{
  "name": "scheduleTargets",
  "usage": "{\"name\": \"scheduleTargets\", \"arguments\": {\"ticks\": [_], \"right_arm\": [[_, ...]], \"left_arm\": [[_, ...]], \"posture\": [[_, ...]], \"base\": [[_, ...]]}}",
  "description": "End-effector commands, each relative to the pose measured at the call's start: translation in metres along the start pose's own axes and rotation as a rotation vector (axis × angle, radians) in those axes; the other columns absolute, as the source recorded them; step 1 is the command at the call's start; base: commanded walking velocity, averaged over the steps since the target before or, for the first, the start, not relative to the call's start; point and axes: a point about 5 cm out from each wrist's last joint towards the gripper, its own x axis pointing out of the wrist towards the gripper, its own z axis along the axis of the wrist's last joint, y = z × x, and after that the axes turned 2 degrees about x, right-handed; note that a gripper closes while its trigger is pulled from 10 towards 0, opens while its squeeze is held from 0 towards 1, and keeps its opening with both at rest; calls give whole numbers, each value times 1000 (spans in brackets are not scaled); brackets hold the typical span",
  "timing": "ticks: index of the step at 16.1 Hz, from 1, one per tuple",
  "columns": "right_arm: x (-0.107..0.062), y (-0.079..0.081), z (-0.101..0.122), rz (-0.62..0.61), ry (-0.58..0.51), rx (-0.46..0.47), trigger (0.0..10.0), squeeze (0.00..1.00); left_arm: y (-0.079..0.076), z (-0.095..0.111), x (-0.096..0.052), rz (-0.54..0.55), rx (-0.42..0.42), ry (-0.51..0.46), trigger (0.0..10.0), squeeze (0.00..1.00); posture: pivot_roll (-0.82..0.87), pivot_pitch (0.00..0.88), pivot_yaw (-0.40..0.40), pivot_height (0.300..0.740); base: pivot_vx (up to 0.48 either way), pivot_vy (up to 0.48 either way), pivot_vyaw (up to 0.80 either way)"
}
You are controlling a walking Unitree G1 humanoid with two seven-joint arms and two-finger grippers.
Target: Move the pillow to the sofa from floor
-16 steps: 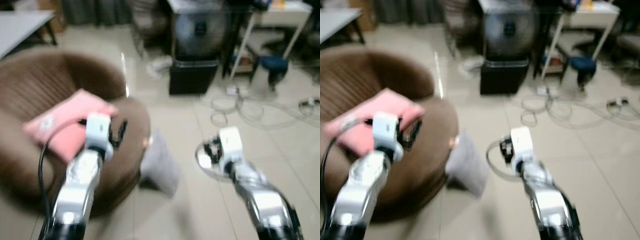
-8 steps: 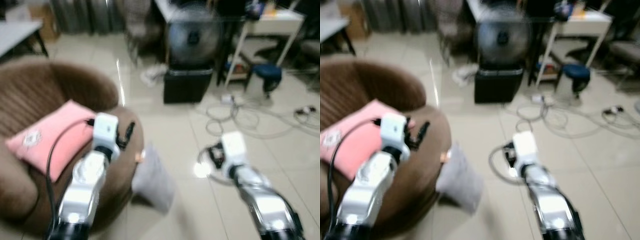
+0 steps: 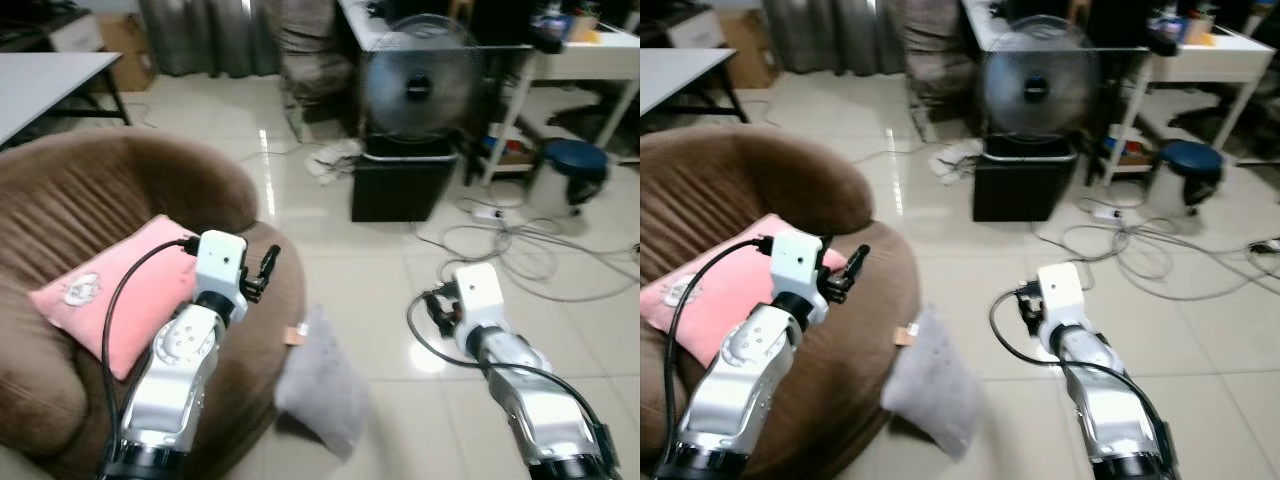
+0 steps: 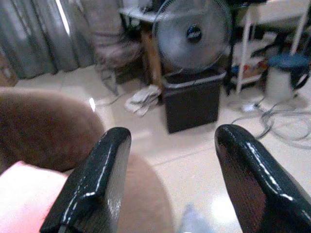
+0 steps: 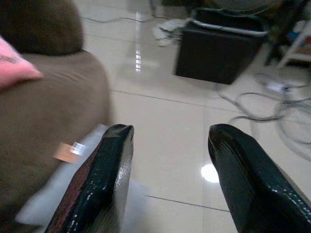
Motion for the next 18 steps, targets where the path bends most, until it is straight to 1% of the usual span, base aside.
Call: {"name": "scheduleTargets", "arguments": {"ticks": [1,2,5,11,18], "right_arm": [[-1,-7,1,-17,0,-11,10000,0],[-2,-7,1,-17,0,-12,10000,0],[-3,-7,-1,-18,1,-14,10000,0],[-3,-7,-1,-10,7,-16,10000,0],[-4,-7,-1,-11,12,-14,10000,0]], "left_arm": [[-3,4,3,-19,1,-10,10000,0],[-3,4,3,-20,2,-10,10000,0],[-4,3,2,-29,1,-7,10000,0],[-5,0,2,-21,-14,-1,10000,0],[-5,0,1,-25,-11,4,10000,0]], "posture": [[16,0,23,740],[15,0,24,740],[14,0,25,740],[17,0,13,740],[18,0,14,740]], "base": [[375,0,-800],[375,0,-800],[353,0,0],[0,0,0],[0,0,0]]}}
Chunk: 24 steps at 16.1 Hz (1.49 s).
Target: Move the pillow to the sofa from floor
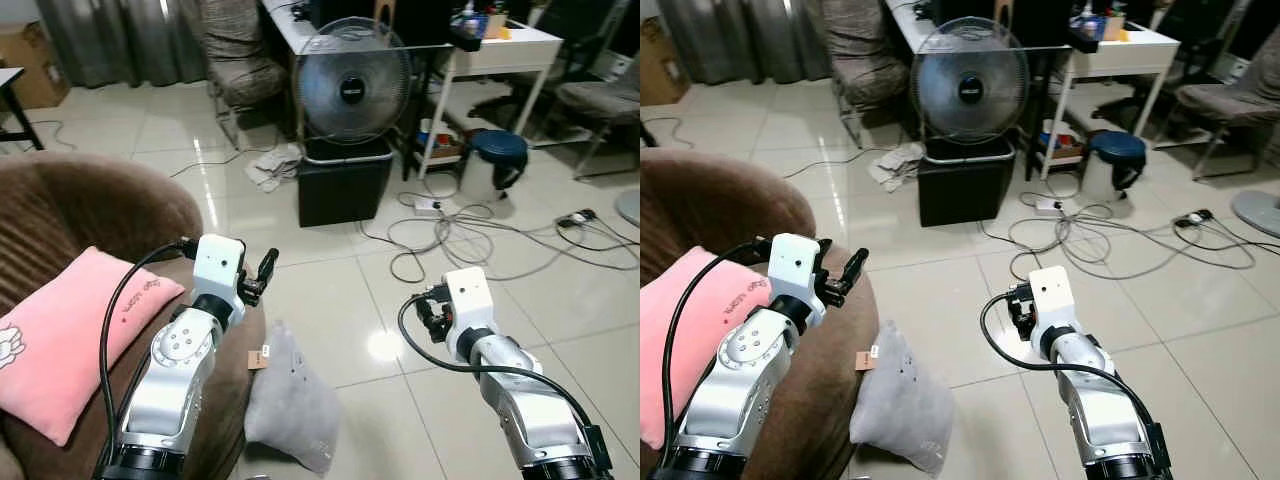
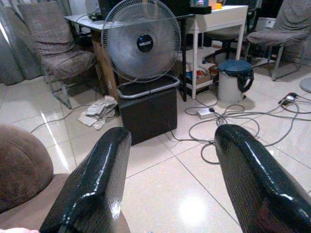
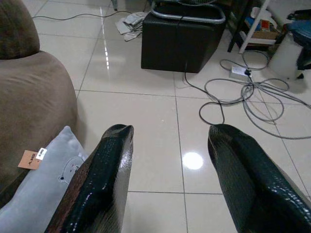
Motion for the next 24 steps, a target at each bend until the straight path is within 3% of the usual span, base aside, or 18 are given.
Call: {"name": "scheduleTargets", "arguments": {"ticks": [1,24], "right_arm": [[-1,0,3,-1,-5,3,10000,0],[-5,4,0,3,17,19,10000,0]], "left_arm": [[1,-1,0,1,3,12,10000,0],[0,-2,2,-22,24,27,10000,0]], "posture": [[18,0,14,740],[9,0,35,740]], "base": [[0,0,0],[0,0,0]]}}
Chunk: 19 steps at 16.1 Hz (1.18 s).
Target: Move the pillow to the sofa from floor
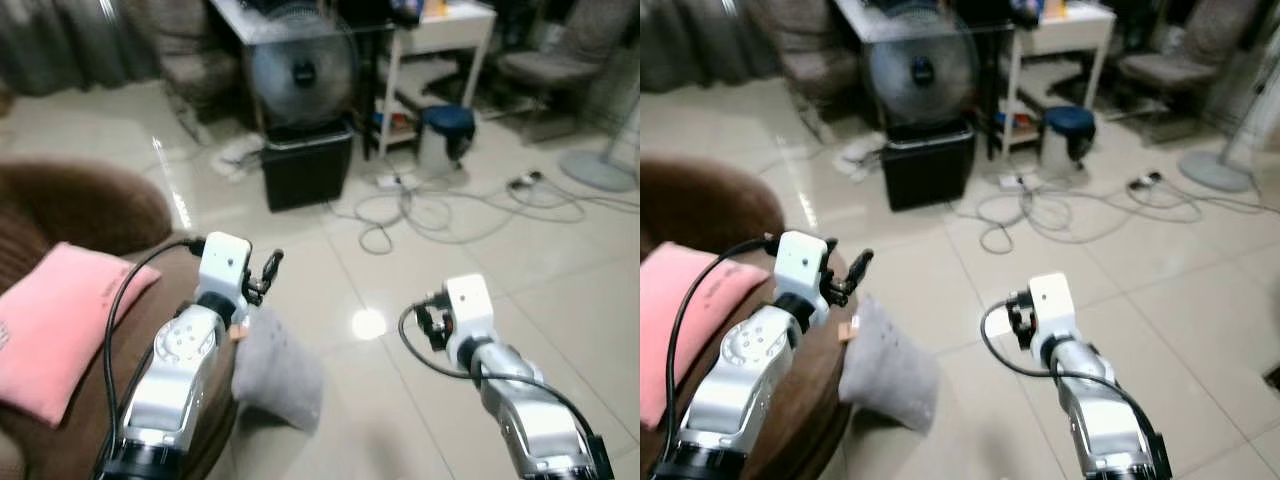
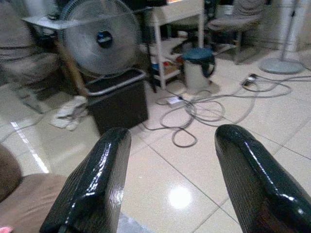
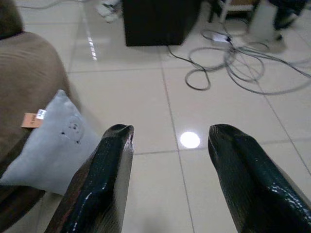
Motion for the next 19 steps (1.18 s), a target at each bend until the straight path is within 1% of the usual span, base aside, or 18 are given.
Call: {"name": "scheduleTargets", "arguments": {"ticks": [1,4,7,12,15,17,19], "right_arm": [[0,1,6,6,-19,1,10000,0],[0,2,5,12,-18,12,10000,0],[0,2,5,11,-16,9,10000,0],[1,2,5,17,-17,-7,10000,0],[1,2,6,23,-22,-22,10000,0],[1,6,7,67,-23,-65,10000,0],[1,9,6,81,-19,-67,10000,0]], "left_arm": [[2,-1,-1,7,5,13,10000,0],[1,0,-2,-9,-7,-1,10000,0],[1,0,-2,-14,-8,-4,10000,0],[1,0,-2,-10,-7,-4,10000,0],[2,-1,-2,3,-5,1,10000,0],[3,-1,-2,6,-4,2,10000,0],[3,-1,-3,9,-6,-1,10000,0]], "posture": [[12,0,32,740],[12,0,32,740],[12,0,32,740],[11,0,28,740],[13,0,24,740],[13,0,24,740],[13,0,24,740]], "base": [[0,0,0],[89,0,0],[334,0,-710],[343,0,0],[0,0,0],[0,0,659],[0,0,800]]}}
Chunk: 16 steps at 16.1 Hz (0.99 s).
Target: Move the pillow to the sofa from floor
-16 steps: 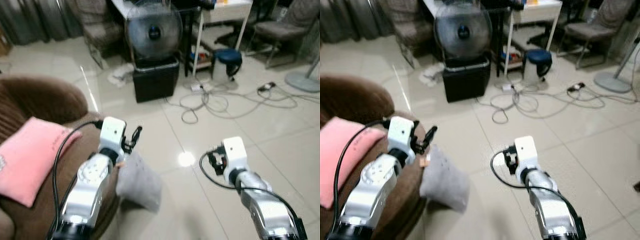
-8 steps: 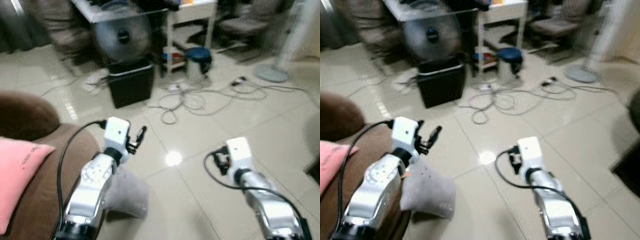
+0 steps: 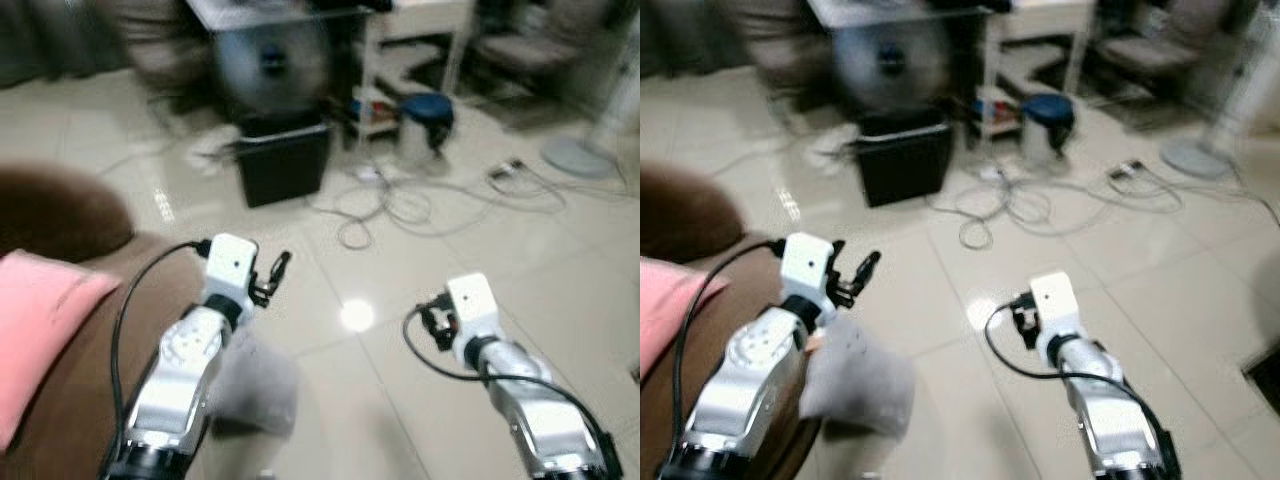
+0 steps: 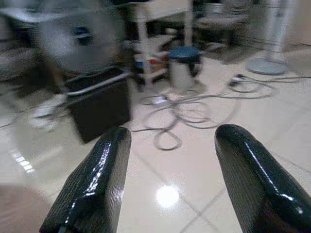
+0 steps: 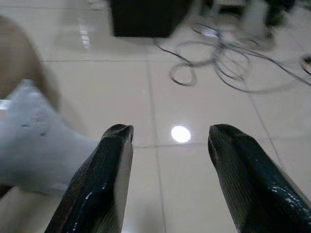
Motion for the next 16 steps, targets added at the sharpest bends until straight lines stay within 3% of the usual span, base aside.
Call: {"name": "scheduleTargets", "arguments": {"ticks": [1,5,7,10,16], "right_arm": [[1,6,5,31,-15,-12,10000,0],[2,6,4,44,-13,-16,10000,0],[2,4,3,26,-14,24,10000,0],[3,1,1,11,1,8,10000,0],[3,-2,1,-16,0,8,10000,0]], "left_arm": [[6,-2,-3,21,2,9,10000,0],[7,-2,-3,29,0,5,10000,0],[7,-2,-3,30,0,5,10000,0],[7,-3,-4,28,0,10,10000,0],[8,-5,0,50,26,34,10000,0]], "posture": [[17,0,21,740],[18,0,20,740],[20,0,17,740],[22,0,15,740],[15,0,22,740]], "base": [[0,0,800],[198,0,800],[281,0,0],[275,0,0],[0,0,0]]}}
